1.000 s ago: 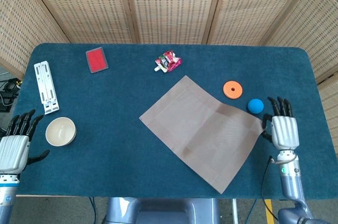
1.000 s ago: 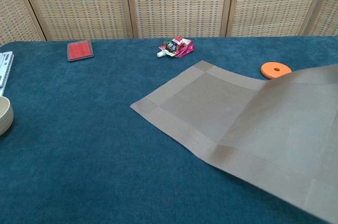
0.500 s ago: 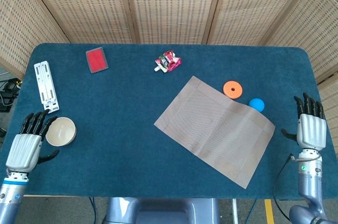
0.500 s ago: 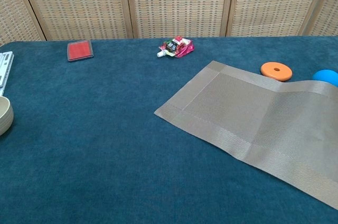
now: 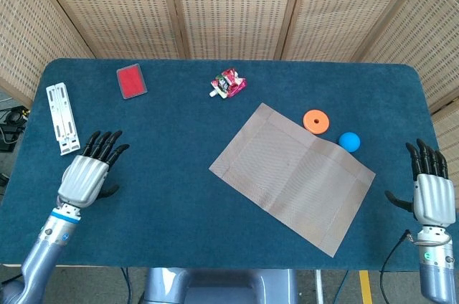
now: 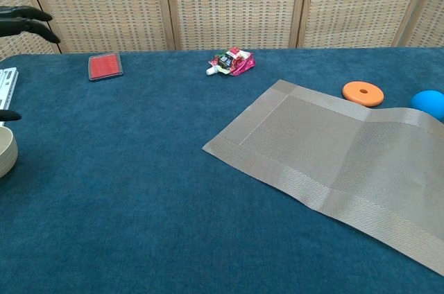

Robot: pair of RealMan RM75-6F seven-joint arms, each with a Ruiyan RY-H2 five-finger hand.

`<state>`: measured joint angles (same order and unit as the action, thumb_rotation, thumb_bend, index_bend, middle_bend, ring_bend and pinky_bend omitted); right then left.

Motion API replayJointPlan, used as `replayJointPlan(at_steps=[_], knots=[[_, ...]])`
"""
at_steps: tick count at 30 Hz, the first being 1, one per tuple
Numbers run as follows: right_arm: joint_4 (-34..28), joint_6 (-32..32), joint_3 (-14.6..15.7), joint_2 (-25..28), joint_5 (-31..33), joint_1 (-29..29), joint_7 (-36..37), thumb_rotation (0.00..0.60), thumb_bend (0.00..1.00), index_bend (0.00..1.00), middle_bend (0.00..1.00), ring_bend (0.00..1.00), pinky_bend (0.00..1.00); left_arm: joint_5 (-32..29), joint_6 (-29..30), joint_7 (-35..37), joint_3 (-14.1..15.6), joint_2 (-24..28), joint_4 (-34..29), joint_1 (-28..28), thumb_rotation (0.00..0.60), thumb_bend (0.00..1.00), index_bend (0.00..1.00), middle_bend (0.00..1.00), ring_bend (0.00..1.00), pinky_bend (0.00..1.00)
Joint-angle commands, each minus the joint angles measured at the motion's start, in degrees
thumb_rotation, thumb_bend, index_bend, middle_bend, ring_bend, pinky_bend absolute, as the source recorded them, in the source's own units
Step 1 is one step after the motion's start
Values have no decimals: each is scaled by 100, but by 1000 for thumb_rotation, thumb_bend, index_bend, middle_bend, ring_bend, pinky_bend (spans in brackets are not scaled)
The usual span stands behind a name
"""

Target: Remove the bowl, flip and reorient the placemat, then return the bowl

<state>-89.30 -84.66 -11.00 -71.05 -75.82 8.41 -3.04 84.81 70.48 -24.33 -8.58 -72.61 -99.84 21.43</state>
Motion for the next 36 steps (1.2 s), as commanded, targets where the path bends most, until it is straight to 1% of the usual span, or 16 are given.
replayJointPlan(at_steps=[1, 4, 8, 13, 14, 17, 23, 26, 36], knots=[[25, 49, 0, 44, 3, 1, 18, 600, 220, 96, 0, 0, 0, -429, -475, -639, -334, -351, 0, 517, 600, 8, 137, 0, 0, 0], [26, 171, -12, 75, 70, 28, 79, 600, 220, 96, 0, 0, 0, -829, -818, -1159, -481, -628, 56, 890, 600, 7, 92, 0, 0, 0], [19, 130, -33, 102, -13, 37, 179, 600, 220, 96, 0, 0, 0, -1184, -1172, -1680, -559, -1008, 253, 1329, 600, 6, 58, 0, 0, 0], [71, 143, -44, 108, -51, 48, 330, 600, 220, 97, 0, 0, 0, -1782, -1504, -2225, -617, -1551, 702, 1820, 600, 5, 63, 0, 0, 0], [65, 144, -45, 120, -61, 45, 372, 600, 220, 97, 0, 0, 0, -1979, -1617, -2353, -619, -1722, 854, 1964, 600, 4, 65, 0, 0, 0], [49, 147, -46, 153, -72, 35, 452, 600, 221, 97, 0, 0, 0, -2340, -1678, -2598, -638, -1995, 1115, 2195, 600, 0, 71, 0, 0, 0], [43, 172, -83, 218, -36, 19, 656, 600, 221, 97, 0, 0, 0, -2852, -1762, -2782, -731, -2567, 1781, 2664, 600, 0, 91, 0, 0, 0], [44, 190, -107, 252, -5, 16, 738, 600, 221, 98, 0, 0, 0, -2926, -1762, -2888, -745, -2804, 2072, 2900, 600, 0, 93, 0, 0, 0], [98, 319, -154, 306, 105, 25, 991, 600, 213, 101, 0, 0, 0, -3355, -1891, -3082, -616, -3338, 2763, 3357, 600, 0, 99, 0, 0, 0]])
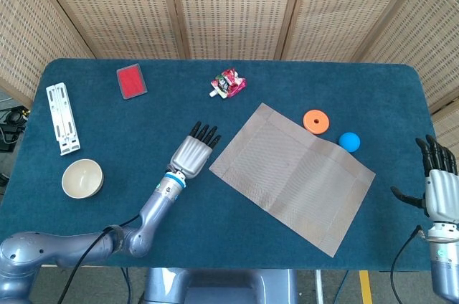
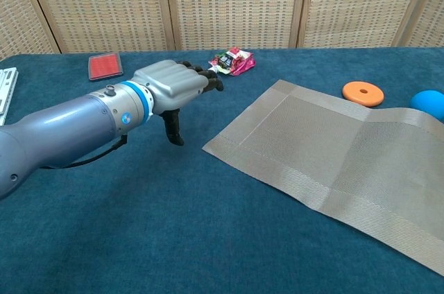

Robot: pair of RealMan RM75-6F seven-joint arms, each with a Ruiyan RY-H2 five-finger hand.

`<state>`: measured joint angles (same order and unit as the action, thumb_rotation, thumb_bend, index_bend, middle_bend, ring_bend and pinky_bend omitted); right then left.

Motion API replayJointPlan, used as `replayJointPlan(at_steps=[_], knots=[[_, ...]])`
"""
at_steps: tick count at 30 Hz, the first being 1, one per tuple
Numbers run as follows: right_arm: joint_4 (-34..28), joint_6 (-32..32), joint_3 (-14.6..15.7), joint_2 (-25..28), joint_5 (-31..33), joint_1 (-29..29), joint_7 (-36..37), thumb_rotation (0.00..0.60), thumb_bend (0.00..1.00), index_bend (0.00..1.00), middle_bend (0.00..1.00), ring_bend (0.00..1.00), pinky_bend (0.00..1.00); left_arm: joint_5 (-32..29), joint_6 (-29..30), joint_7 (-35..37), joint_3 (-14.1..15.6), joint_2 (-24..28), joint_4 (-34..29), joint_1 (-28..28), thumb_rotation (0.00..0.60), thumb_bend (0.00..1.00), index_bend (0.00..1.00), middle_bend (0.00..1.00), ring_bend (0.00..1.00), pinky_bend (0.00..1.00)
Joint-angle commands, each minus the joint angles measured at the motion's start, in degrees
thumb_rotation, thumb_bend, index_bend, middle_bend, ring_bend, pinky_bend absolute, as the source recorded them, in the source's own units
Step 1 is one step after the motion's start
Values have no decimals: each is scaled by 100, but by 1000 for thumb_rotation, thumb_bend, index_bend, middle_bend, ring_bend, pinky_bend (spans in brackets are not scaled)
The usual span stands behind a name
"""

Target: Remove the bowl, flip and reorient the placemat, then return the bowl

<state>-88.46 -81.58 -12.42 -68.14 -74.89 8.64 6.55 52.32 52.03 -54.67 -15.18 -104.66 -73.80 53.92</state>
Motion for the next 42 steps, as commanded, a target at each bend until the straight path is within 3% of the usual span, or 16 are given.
replayJointPlan(at_steps=[1, 20, 25, 42], knots=[[20, 9, -19, 19, 16, 1, 44, 600, 213, 100, 0, 0, 0, -128, -54, -49, 52, -186, 228, 148, 600, 0, 102, 0, 0, 0], [115, 274, -62, 44, 198, 61, 264, 600, 213, 101, 0, 0, 0, -352, -211, -7, 151, -933, 1268, 679, 600, 12, 144, 0, 0, 0], [124, 293, -84, 56, 230, 66, 308, 600, 213, 101, 0, 0, 0, -292, -191, 80, 166, -1127, 1515, 762, 600, 200, 202, 0, 0, 0], [79, 309, -75, 94, 225, 57, 374, 600, 214, 101, 0, 0, 0, 573, -42, 997, 269, -1332, 1937, 765, 600, 558, 233, 0, 0, 0]])
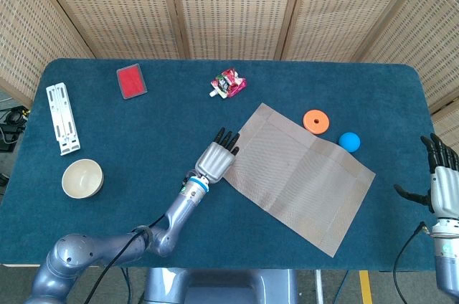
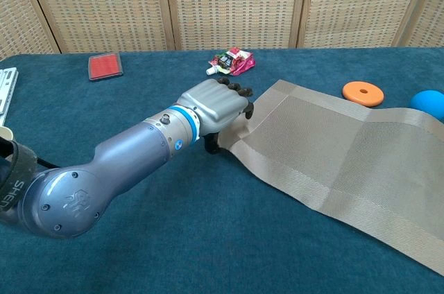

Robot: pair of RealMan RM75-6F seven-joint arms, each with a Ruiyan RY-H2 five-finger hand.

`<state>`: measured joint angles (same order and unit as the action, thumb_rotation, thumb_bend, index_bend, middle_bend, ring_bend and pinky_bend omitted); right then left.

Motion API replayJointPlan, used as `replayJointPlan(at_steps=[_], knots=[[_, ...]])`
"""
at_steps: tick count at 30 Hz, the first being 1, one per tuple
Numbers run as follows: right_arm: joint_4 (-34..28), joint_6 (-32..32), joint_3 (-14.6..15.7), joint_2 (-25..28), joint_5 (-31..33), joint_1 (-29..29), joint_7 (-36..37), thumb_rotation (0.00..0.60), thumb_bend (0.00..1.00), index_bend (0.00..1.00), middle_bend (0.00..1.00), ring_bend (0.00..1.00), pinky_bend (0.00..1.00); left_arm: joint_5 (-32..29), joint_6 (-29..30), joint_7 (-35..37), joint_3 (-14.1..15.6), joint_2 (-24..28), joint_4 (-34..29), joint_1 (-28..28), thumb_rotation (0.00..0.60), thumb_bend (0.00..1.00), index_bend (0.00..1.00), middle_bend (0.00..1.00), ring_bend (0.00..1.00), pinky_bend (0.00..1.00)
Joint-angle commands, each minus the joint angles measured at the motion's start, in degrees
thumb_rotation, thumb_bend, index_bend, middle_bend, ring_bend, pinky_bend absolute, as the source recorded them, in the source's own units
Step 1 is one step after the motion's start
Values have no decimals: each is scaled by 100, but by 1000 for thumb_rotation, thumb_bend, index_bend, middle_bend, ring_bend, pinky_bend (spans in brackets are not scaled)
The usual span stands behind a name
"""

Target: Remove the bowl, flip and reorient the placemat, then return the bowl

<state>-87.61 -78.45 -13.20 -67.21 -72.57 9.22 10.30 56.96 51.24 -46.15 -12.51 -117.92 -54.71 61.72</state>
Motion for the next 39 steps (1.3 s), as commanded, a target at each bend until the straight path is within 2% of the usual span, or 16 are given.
replayJointPlan(at_steps=[1, 8, 13, 19, 28, 36, 38, 39], knots=[[-11, -7, 7, 2, -15, -1, -3, 600, 214, 101, 0, 0, 0, 168, 44, 224, 1, -6, 35, -21, 600, 566, 236, 0, 0, 0], [-39, -8, 6, 33, -15, -13, 42, 600, 215, 101, 0, 0, 0, 457, 86, 568, 3, -40, 113, -47, 600, 579, 268, 0, 0, 0], [-50, 31, 13, 53, -10, -10, 87, 600, 214, 101, 0, 0, 0, 640, 138, 755, 10, -97, 206, -65, 600, 568, 488, 0, 0, 0], [-59, 25, 19, 64, -25, -12, 100, 600, 214, 101, 0, 0, 0, 756, 171, 873, -9, -110, 281, -115, 600, 553, 607, 0, 0, 0], [-103, 16, 46, 75, -65, -7, 37, 600, 214, 101, 0, 0, 0, 880, 350, 1001, 77, 205, -38, -429, 600, 553, 655, 0, 0, 0], [-223, -38, 93, 73, -104, -18, -160, 600, 214, 101, 0, 0, 0, 930, 550, 1013, 354, 879, -744, -943, 600, 553, 665, 0, 0, 0], [-252, -98, 100, 69, -138, -31, -215, 600, 215, 101, 0, 0, 0, 995, 598, 1097, 493, 1095, -1054, -1106, 600, 552, 665, 0, 0, 0], [-268, -139, 104, 65, -163, -39, -248, 600, 214, 101, 0, 0, 0, 1112, 665, 1137, 658, 1245, -1246, -1228, 600, 552, 665, 0, 0, 0]])
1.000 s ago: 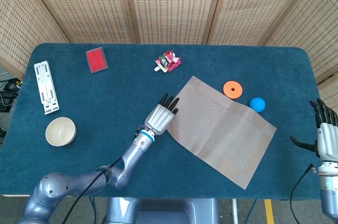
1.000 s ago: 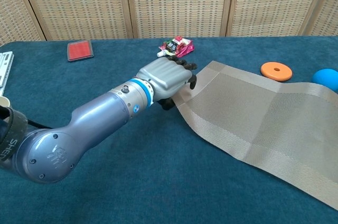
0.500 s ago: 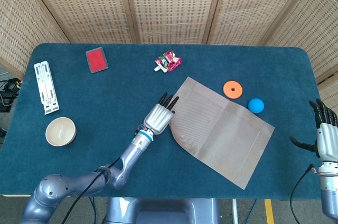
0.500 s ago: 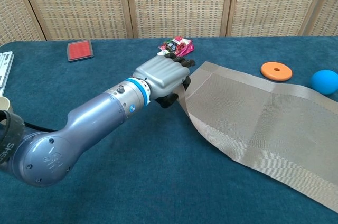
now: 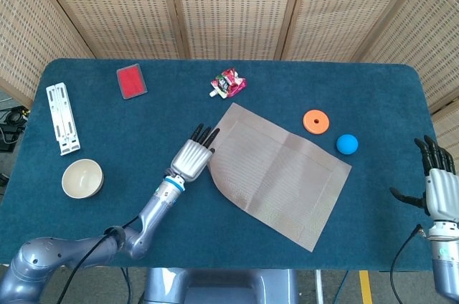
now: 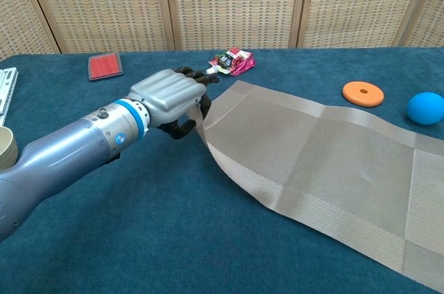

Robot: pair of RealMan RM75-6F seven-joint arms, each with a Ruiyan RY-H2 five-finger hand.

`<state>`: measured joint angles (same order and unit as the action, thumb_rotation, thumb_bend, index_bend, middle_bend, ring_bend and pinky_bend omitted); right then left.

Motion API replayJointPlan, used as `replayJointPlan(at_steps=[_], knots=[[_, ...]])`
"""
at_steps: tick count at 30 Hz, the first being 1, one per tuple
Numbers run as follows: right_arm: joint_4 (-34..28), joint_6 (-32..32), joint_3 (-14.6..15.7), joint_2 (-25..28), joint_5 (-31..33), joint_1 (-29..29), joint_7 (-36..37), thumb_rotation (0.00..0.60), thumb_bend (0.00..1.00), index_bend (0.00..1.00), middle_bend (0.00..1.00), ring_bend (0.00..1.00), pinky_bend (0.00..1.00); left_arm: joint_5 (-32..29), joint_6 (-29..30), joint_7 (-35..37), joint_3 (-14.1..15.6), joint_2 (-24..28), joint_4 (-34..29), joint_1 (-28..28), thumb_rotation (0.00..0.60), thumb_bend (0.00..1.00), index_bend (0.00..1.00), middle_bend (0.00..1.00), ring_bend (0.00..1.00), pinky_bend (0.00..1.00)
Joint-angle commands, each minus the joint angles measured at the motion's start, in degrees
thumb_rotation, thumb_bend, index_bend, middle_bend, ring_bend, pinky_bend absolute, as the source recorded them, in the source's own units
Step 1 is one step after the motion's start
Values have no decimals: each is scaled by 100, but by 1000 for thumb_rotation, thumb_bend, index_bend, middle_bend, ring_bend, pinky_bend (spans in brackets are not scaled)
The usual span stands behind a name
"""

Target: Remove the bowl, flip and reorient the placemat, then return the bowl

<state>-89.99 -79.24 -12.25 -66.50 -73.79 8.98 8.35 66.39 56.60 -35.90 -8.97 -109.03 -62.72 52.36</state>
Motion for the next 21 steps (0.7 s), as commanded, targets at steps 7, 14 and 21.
replayJointPlan(at_steps=[7, 14, 21], knots=[[-133, -238, 69, -66, -160, -62, -264, 600, 214, 101, 0, 0, 0, 1076, 625, 459, 1126, 1117, -1483, -846, 600, 553, 665, 0, 0, 0], [-200, -303, 128, -100, -250, -80, -392, 600, 215, 101, 0, 0, 0, 1806, 789, 483, 1652, 1387, -2003, -1085, 600, 554, 665, 0, 0, 0], [-232, -307, 161, -101, -277, -94, -425, 600, 215, 101, 0, 0, 0, 2108, 661, 393, 1897, 1495, -2329, -1210, 600, 553, 665, 0, 0, 0]])
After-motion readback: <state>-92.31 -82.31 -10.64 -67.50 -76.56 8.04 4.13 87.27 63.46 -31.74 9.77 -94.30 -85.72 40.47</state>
